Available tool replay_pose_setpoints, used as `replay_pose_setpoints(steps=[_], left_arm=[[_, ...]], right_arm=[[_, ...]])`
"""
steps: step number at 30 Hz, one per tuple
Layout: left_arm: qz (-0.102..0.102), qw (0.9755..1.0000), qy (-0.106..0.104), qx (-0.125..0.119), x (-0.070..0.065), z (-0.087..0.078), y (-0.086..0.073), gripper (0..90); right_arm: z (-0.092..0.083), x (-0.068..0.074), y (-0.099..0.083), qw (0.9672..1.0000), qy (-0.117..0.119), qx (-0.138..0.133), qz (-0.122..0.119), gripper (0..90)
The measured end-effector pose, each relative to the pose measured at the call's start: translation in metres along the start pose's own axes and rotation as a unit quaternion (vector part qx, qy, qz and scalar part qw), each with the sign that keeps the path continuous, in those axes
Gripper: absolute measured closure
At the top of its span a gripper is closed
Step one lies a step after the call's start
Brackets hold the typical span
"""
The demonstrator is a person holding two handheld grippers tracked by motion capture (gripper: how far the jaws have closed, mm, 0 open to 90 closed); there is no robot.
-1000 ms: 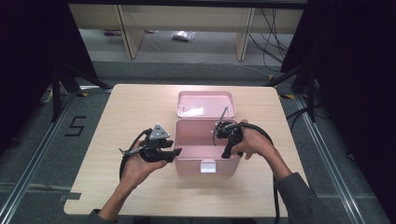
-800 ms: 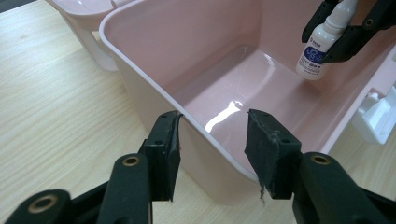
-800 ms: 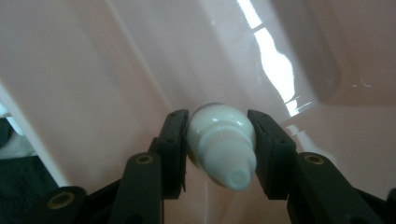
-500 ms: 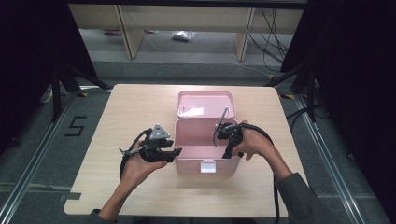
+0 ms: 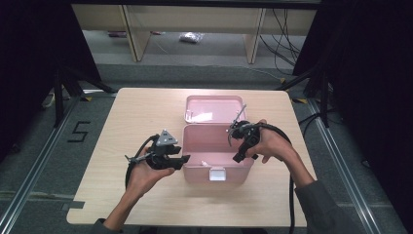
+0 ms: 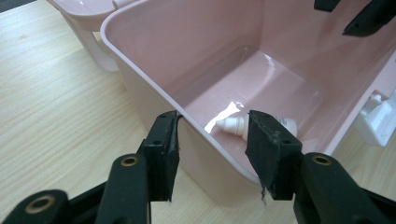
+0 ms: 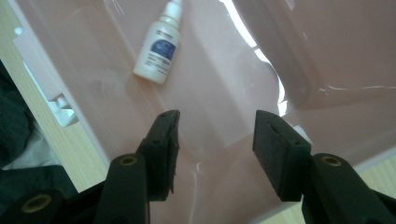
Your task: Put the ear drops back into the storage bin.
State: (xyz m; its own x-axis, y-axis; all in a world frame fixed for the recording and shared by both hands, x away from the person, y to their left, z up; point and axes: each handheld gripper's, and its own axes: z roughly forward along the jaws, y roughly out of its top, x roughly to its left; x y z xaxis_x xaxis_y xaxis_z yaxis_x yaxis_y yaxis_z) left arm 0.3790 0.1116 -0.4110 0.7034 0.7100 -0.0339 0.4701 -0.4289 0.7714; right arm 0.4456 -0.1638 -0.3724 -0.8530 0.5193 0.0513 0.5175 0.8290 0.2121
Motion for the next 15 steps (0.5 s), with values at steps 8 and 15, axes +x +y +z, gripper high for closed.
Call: replay_pose_setpoints(steps=[8, 15], left_arm=[[-0.001, 1.0000, -0.002, -0.002, 0.0004, 0.0001, -0.0002, 53.2], [-0.003, 1.0000, -0.003, -0.006, 0.0015, 0.0008, 0.0002, 51.5]], right_arm=[[-0.0040, -0.0057, -0.0004, 0.9994, -0.010, -0.026, 0.019, 47.0], [-0.0067, -0.0099, -0.0003, 0.9981, -0.017, -0.052, 0.029, 44.5]])
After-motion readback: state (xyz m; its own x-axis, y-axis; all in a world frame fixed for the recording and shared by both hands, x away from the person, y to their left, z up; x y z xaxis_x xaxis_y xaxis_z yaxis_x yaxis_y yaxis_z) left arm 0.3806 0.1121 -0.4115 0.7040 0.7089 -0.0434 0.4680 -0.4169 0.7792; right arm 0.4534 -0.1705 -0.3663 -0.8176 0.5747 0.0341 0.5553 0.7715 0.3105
